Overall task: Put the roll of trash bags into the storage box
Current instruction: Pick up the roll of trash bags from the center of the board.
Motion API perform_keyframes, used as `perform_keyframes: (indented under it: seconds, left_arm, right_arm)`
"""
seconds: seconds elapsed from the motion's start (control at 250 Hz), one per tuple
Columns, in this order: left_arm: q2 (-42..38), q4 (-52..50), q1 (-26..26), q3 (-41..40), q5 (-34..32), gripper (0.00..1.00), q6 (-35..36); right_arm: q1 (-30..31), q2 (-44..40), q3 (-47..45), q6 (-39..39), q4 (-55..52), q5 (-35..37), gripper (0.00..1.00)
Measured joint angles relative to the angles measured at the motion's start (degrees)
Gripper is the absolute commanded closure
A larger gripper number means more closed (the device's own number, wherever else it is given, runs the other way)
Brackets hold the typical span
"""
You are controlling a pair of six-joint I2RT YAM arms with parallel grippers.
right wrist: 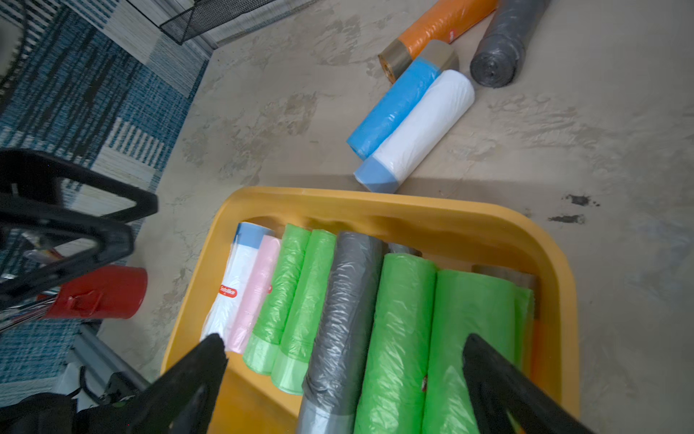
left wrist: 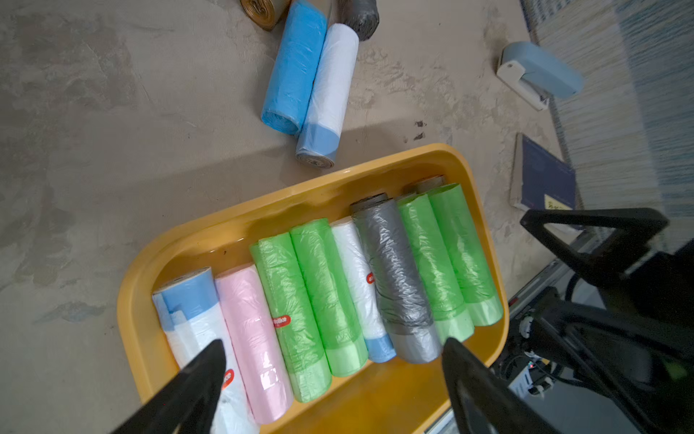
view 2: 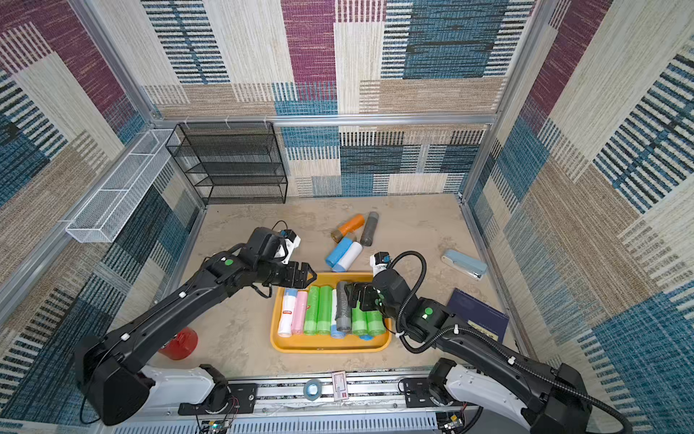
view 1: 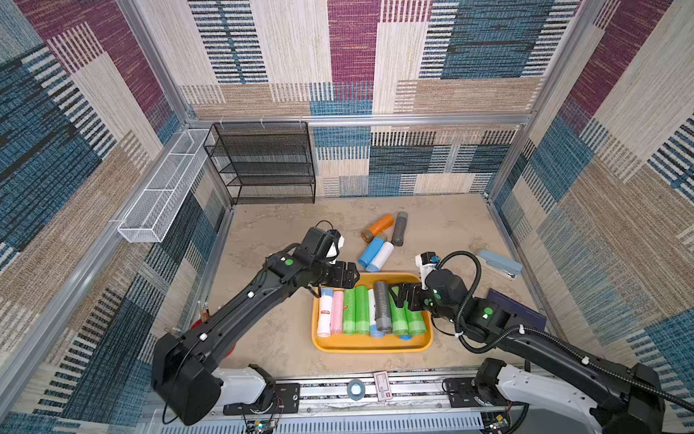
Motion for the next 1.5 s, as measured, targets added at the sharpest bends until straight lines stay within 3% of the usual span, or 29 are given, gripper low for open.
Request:
perform_keyframes:
  seconds: [0.156, 0.332, 0.788, 0.98, 1.504]
  left_arm:
    - [11.41, -2.75, -1.9, 9.11, -5.2, 0.23, 4.2]
    - [23.61, -5.75, -2.6, 19.63, -9.6, 0.27, 8.87]
    - [47.43, -7.82, -2.67, 43.08, -14.34, 0.37, 18.23]
    - [53.13, -8.5, -2.4, 49.37, -16.26, 0.41, 19.23]
    - [61.02, -9.46, -0.98, 54.9, -15.58, 0.44, 21.4]
  right_arm:
    - [-4.33, 0.09, -1.03, -0.44, 2.43, -7.89, 0.01]
    - [-7.3, 1.31, -1.46, -0.9, 3.96, -14.93, 0.01]
    - [-16.41, 4.57, -1.49, -5.79, 4.46, -20.79, 0.01]
    - [-20.0, 5.2, -1.81, -7.52, 4.13, -22.97, 0.01]
    - [-24.15, 8.57, -2.54, -9.62, 4.33, -26.67, 0.01]
